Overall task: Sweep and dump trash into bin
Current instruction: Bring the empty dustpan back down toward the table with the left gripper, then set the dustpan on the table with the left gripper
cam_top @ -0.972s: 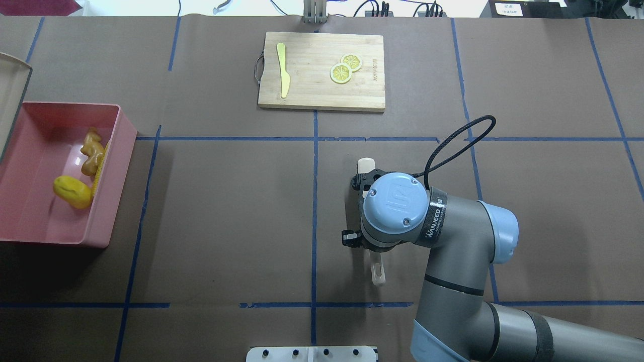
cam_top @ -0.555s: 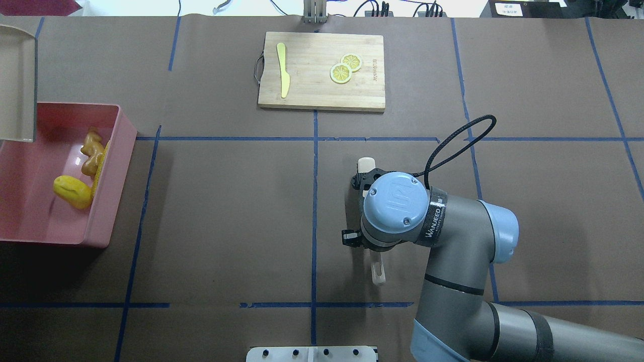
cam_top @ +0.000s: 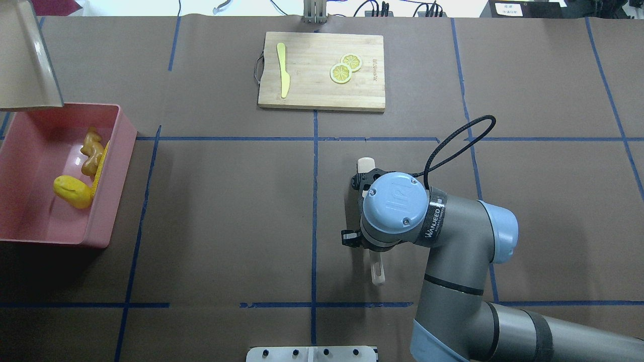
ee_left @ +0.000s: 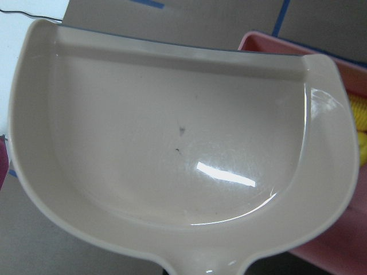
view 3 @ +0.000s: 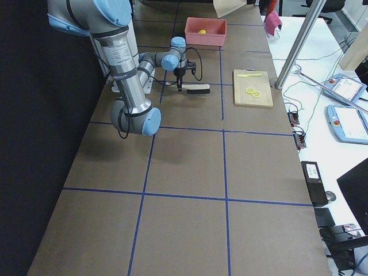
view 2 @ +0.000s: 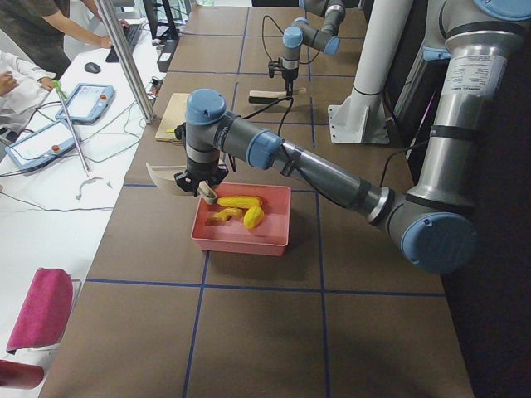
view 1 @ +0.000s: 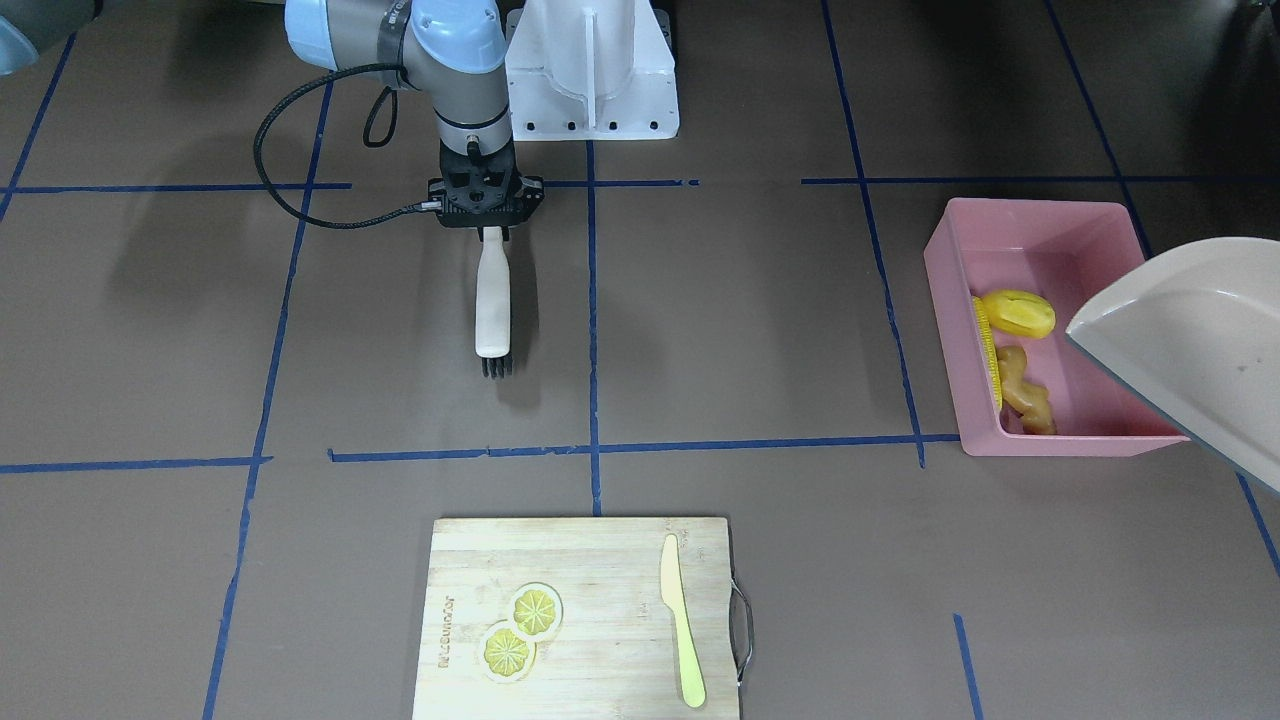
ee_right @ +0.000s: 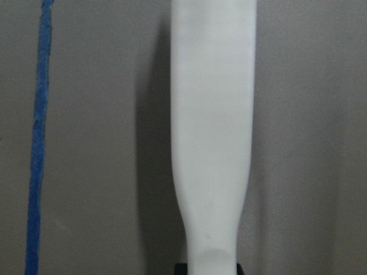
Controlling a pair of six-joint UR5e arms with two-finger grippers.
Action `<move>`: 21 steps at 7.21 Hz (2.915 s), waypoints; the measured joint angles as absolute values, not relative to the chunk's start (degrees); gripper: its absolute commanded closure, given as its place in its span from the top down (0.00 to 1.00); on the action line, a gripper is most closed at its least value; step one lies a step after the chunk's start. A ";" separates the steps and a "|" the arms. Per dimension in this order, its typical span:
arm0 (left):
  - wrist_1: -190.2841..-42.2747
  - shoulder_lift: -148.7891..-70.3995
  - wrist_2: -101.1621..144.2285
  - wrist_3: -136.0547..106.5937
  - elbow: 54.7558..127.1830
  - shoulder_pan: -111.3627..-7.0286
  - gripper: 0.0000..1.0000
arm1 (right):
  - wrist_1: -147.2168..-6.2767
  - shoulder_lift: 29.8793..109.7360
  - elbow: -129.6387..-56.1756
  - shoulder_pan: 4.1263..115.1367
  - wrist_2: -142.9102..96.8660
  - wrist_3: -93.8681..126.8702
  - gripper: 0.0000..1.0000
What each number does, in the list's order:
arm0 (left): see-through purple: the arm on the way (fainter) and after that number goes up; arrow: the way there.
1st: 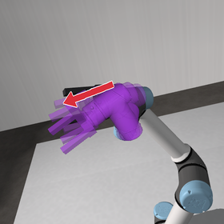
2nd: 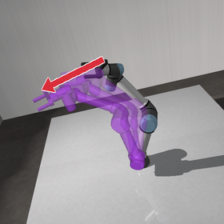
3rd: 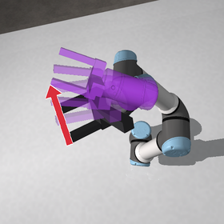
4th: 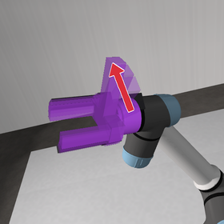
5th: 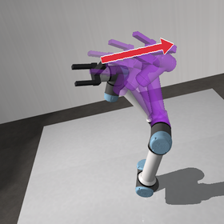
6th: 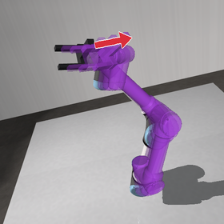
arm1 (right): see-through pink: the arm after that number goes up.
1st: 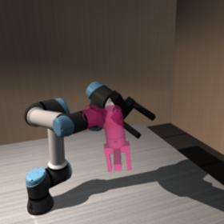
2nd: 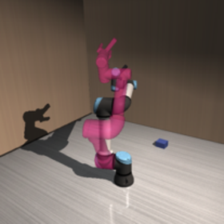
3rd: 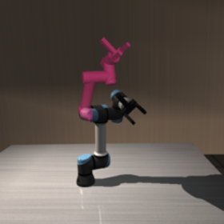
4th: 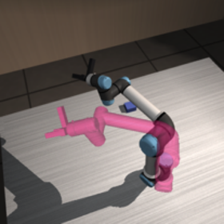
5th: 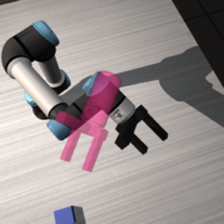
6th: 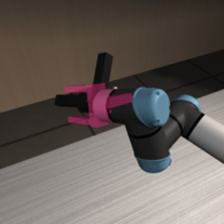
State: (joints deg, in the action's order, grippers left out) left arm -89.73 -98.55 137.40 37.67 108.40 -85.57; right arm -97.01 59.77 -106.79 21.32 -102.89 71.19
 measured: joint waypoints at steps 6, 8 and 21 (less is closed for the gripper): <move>-103.69 -100.48 141.61 16.92 111.46 -70.72 0.00 | -96.94 59.50 -107.57 21.74 -103.00 71.12 0.00; -103.77 -101.74 141.42 16.96 111.60 -62.01 0.00 | -96.94 59.43 -108.06 21.79 -103.16 71.13 0.00; -117.44 -111.83 128.62 12.07 96.34 -35.05 0.08 | -96.95 59.59 -109.00 21.97 -103.45 71.41 0.00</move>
